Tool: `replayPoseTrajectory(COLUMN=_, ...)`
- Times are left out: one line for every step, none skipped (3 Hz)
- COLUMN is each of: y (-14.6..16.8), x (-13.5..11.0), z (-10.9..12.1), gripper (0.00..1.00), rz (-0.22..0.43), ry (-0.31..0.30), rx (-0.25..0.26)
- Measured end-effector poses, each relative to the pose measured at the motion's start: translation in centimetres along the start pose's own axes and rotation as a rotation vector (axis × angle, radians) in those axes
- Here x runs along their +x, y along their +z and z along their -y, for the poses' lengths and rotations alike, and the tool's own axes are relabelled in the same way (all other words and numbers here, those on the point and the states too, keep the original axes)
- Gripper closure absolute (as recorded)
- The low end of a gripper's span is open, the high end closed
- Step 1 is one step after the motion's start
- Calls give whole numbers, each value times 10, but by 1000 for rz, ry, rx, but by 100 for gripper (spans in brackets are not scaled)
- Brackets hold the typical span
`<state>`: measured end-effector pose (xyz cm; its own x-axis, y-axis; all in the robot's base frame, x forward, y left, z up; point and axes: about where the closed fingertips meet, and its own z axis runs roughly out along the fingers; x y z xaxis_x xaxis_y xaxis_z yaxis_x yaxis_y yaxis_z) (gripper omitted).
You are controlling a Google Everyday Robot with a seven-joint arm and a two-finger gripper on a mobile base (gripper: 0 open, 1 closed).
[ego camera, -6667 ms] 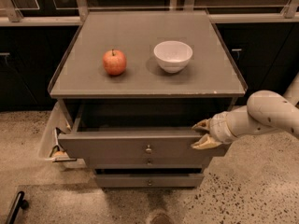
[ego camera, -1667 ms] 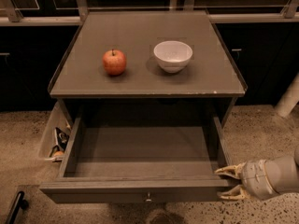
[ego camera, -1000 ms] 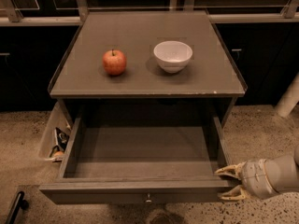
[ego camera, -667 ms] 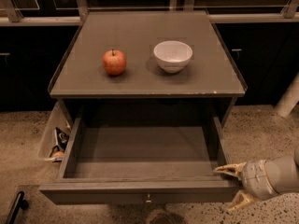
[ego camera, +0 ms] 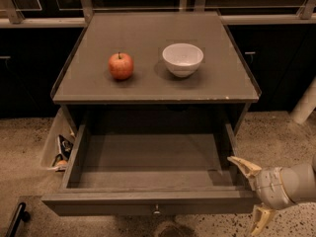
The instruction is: Open top drawer
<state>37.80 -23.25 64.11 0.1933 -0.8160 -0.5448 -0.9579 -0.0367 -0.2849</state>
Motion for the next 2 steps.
replayPoseTrajectory(y=-11, x=-28, z=28, gripper=0, rz=-2, ry=-79, rx=11)
replayPoseTrajectory(y=-31, x=-57, z=69, gripper=0, rz=-25, ry=-155, rx=35)
